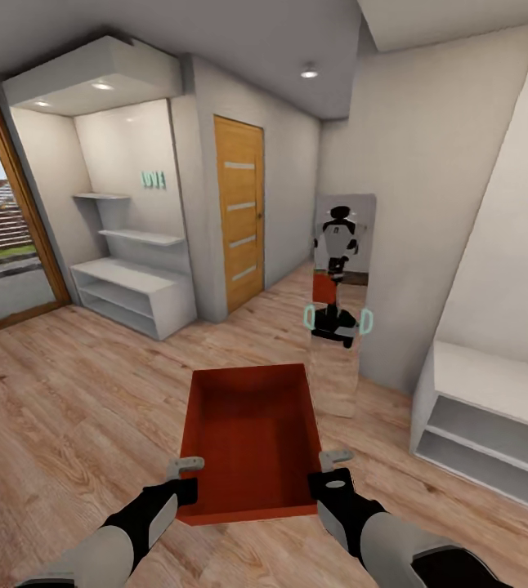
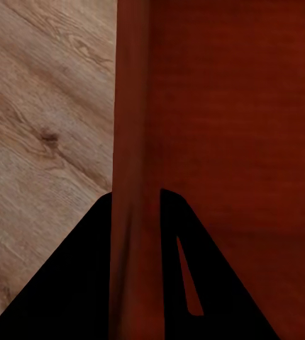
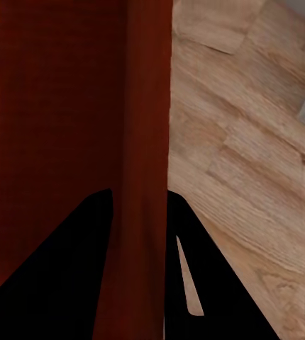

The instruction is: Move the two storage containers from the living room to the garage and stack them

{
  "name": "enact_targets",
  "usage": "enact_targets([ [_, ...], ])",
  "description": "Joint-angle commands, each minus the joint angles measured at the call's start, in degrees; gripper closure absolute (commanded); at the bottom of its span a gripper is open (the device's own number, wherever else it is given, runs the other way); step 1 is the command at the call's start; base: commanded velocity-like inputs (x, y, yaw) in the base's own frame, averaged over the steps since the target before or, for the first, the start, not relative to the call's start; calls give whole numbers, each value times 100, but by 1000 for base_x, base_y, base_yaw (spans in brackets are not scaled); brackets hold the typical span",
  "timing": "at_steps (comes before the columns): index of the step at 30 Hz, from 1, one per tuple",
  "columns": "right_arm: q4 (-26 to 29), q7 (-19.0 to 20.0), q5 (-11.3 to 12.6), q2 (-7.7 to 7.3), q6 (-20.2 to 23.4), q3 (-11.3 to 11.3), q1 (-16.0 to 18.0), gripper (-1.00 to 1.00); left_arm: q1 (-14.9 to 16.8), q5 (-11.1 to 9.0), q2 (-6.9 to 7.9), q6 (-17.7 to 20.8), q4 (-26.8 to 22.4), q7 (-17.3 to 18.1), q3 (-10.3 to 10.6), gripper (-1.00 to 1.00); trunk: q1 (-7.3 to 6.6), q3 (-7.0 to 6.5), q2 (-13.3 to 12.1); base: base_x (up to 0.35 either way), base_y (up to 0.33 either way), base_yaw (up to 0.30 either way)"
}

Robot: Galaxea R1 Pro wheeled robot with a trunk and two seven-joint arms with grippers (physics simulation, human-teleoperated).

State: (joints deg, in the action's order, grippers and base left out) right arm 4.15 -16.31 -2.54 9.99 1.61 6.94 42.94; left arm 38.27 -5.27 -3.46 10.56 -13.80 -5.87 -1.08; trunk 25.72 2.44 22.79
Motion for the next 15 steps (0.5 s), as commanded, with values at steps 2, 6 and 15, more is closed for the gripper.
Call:
enact_targets([
  [2,-23,-72,33,0,15,-68,4,100,5,-70,285,34,-114,-46,-68,100,7,13,13,321,0,269],
  [6,-24,-72,33,0,15,-69,4,100,4,-70,285,34,-114,-46,-68,100,7,13,13,321,0,270],
  [15,-23,-71,32,0,15,-69,4,100,5,-70,285,34,-114,-46,-71,100,7,13,13,321,0,270],
])
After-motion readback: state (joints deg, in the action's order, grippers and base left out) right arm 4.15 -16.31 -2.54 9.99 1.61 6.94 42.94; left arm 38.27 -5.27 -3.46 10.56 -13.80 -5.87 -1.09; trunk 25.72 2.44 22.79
